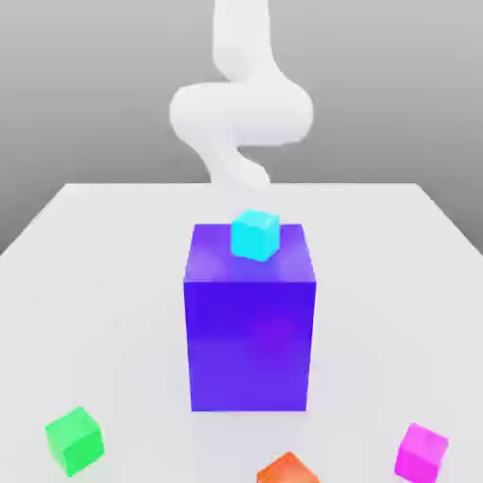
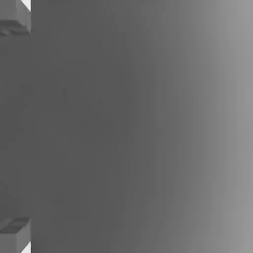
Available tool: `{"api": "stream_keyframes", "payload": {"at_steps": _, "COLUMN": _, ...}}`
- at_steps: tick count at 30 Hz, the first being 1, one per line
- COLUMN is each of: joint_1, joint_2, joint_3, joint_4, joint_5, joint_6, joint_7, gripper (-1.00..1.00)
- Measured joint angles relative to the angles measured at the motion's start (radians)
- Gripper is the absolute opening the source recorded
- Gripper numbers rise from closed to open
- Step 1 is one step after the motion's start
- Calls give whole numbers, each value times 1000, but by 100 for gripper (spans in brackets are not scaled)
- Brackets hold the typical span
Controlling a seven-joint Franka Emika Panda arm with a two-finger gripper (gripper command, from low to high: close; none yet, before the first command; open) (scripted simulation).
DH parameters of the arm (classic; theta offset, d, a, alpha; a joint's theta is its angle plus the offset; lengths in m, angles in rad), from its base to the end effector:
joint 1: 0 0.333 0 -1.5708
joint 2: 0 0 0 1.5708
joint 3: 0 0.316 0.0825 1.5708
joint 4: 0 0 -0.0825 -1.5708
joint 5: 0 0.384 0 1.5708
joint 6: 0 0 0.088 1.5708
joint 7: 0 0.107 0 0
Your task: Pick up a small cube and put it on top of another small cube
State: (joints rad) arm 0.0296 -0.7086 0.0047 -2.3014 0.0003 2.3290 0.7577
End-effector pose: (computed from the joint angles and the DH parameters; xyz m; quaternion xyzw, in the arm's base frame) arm 0.3795 0.0137 0.6804 -0.8726 0.3302 -0.3326 0.1374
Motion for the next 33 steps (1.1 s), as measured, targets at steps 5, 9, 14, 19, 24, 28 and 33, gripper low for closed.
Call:
{"api": "stream_keyframes", "payload": {"at_steps": 5, "joint_1": 57, "joint_2": 187, "joint_3": 14, "joint_4": -3, "joint_5": 2, "joint_6": 60, "joint_7": -87, "gripper": 0}}
{"api": "stream_keyframes", "payload": {"at_steps": 9, "joint_1": 99, "joint_2": 332, "joint_3": 28, "joint_4": -5, "joint_5": 2, "joint_6": 106, "joint_7": -155, "gripper": 0}}
{"api": "stream_keyframes", "payload": {"at_steps": 14, "joint_1": 143, "joint_2": 514, "joint_3": 53, "joint_4": -8, "joint_5": -1, "joint_6": 163, "joint_7": -236, "gripper": 0}}
{"api": "stream_keyframes", "payload": {"at_steps": 19, "joint_1": 195, "joint_2": 695, "joint_3": 83, "joint_4": -11, "joint_5": -17, "joint_6": 220, "joint_7": -308, "gripper": 0}}
{"api": "stream_keyframes", "payload": {"at_steps": 24, "joint_1": 233, "joint_2": 877, "joint_3": 105, "joint_4": -13, "joint_5": -48, "joint_6": 277, "joint_7": -369, "gripper": 0}}
{"api": "stream_keyframes", "payload": {"at_steps": 28, "joint_1": 263, "joint_2": 1024, "joint_3": 123, "joint_4": -15, "joint_5": -88, "joint_6": 323, "joint_7": -408, "gripper": 0}}
{"api": "stream_keyframes", "payload": {"at_steps": 33, "joint_1": 296, "joint_2": 1204, "joint_3": 94, "joint_4": 17, "joint_5": -131, "joint_6": 447, "joint_7": -391, "gripper": -100}}
